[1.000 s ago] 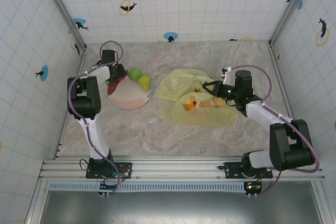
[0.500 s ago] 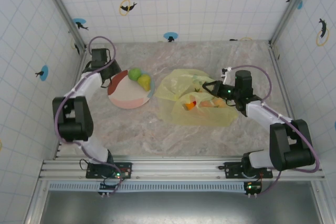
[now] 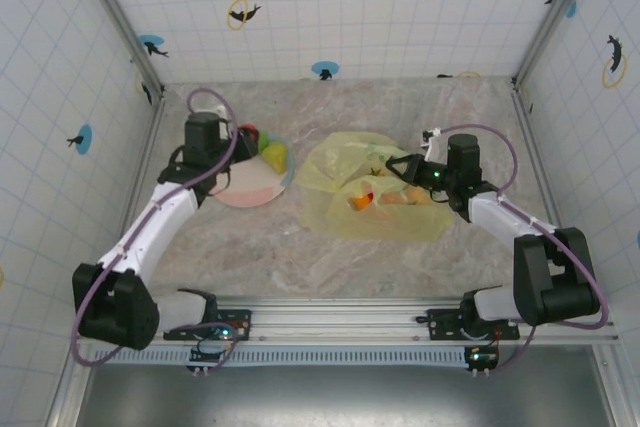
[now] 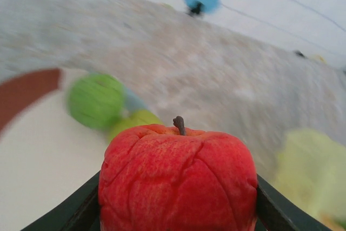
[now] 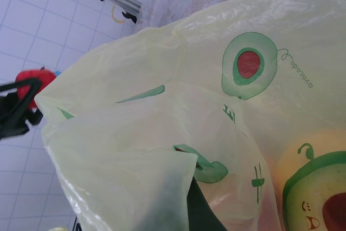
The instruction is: Place the fruits into the plastic bag
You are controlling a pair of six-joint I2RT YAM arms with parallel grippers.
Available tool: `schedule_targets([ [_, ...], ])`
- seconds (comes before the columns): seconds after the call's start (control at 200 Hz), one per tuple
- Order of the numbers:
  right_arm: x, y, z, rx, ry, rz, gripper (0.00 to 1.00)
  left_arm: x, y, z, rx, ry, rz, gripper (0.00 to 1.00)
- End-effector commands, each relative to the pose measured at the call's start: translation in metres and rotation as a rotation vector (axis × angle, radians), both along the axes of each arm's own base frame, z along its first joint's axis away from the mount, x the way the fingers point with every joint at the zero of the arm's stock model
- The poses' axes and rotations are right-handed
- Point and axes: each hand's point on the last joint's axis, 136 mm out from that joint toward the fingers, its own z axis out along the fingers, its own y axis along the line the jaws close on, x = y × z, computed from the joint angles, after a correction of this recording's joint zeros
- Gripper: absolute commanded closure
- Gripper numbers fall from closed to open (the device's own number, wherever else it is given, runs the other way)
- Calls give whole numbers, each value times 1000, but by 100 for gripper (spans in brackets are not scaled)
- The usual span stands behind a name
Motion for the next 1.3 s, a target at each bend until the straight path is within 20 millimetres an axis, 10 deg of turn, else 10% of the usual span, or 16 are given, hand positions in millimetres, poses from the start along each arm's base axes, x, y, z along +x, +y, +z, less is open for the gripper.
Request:
schedule_targets([
  [0.0, 6, 4, 7, -3, -24, 6, 100, -42, -36, -14, -22, 47, -155, 52],
  [0.325, 5, 13, 8, -8, -25, 19, 100, -122, -122, -40, -87, 114, -537, 52],
  [1.296, 0, 14, 4, -23, -19, 23, 100, -118, -200, -79, -87, 165, -707, 51],
])
